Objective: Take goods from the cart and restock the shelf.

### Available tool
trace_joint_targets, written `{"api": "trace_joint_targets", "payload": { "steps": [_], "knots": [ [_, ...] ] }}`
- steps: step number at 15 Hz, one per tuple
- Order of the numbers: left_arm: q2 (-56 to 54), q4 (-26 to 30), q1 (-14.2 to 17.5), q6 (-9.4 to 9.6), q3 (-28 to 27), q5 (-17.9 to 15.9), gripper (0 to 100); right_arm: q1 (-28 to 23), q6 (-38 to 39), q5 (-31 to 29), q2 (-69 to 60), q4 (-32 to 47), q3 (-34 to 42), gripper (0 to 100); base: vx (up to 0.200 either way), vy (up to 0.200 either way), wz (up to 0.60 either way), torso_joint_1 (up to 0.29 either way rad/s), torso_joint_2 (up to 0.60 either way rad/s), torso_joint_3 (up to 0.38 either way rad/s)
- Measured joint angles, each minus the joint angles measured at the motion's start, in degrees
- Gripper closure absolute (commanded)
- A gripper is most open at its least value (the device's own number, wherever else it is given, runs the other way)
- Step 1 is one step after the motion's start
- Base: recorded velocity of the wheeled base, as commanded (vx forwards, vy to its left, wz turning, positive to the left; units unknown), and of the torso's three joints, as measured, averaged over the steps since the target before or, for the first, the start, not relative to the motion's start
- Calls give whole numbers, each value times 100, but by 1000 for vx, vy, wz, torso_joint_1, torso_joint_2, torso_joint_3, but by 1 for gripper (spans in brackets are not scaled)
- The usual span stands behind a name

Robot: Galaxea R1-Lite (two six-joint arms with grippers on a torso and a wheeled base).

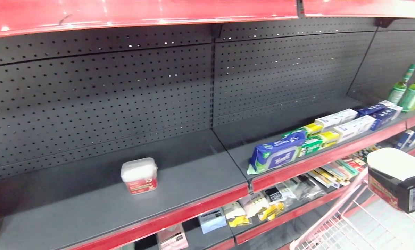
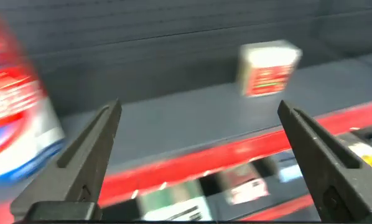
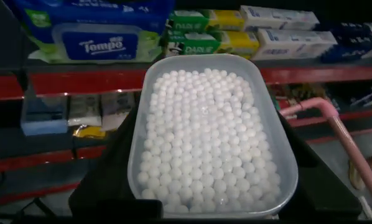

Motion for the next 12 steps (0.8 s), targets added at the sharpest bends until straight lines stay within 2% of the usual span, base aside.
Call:
{"api": "trace_joint_targets", "payload": {
  "steps": [3,9,12],
  "knots": [
    [0,-2,0,0,0,1,0,0,-5,-9,-17,0,0,100,0,0,600,2,4,7],
    [0,-5,0,6,0,0,0,-44,-74,-2,-210,4,83,100,0,0,0,0,0,0],
    [18,-2,0,16,-5,-5,0,-28,-29,112,-741,-10,238,100,0,0,0,0,0,0]
  ]
}}
